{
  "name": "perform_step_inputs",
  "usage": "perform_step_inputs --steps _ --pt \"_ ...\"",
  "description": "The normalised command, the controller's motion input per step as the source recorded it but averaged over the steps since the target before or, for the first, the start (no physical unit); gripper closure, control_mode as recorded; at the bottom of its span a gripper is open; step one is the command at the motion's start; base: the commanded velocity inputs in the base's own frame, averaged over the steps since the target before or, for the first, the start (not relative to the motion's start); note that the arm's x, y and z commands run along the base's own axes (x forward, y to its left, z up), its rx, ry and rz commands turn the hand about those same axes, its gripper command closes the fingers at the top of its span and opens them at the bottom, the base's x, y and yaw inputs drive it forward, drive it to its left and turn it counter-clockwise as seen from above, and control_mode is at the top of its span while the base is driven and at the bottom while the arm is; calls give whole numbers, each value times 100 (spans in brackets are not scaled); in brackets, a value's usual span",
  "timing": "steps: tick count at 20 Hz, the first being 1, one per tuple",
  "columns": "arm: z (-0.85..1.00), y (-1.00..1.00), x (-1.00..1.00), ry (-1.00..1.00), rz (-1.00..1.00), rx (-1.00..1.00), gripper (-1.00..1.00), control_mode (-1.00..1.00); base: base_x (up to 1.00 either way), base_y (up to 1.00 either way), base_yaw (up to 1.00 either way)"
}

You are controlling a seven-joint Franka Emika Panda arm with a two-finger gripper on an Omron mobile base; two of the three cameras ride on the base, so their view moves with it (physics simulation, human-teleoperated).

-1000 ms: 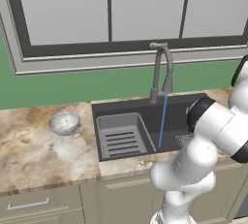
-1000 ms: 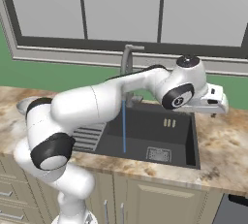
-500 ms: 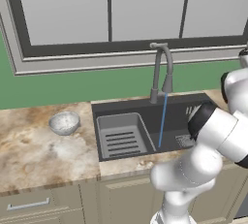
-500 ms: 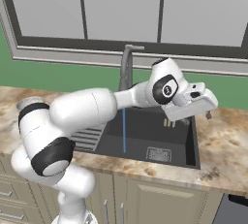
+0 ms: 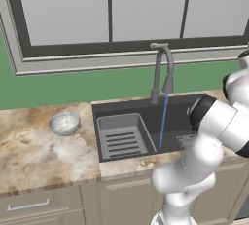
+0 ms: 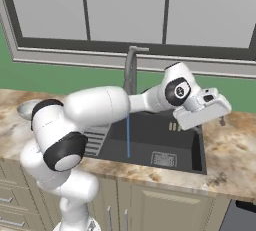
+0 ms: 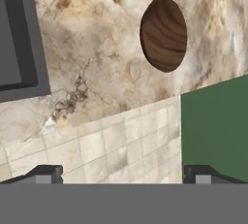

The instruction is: Rinse each bowl for a few seconds and place them down in the sink or on the counter.

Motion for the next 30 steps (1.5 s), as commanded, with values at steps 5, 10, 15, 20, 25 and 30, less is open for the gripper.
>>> perform_step_inputs --steps 5,10,15,20,25,30 --pt "0 -26 10 9 4 6 -100 -100 0 0 0" --pt "-3 -37 14 9 6 10 -100 -100 0 0 0" --pt "-16 -31 12 2 8 11 -100 -100 0 0 0" --pt "-16 -27 16 0 9 9 -100 -100 0 0 0" --pt "-9 -19 24 -6 7 1 -100 -100 0 0 0" --pt "-10 -16 25 -3 2 0 -100 -100 0 0 0"
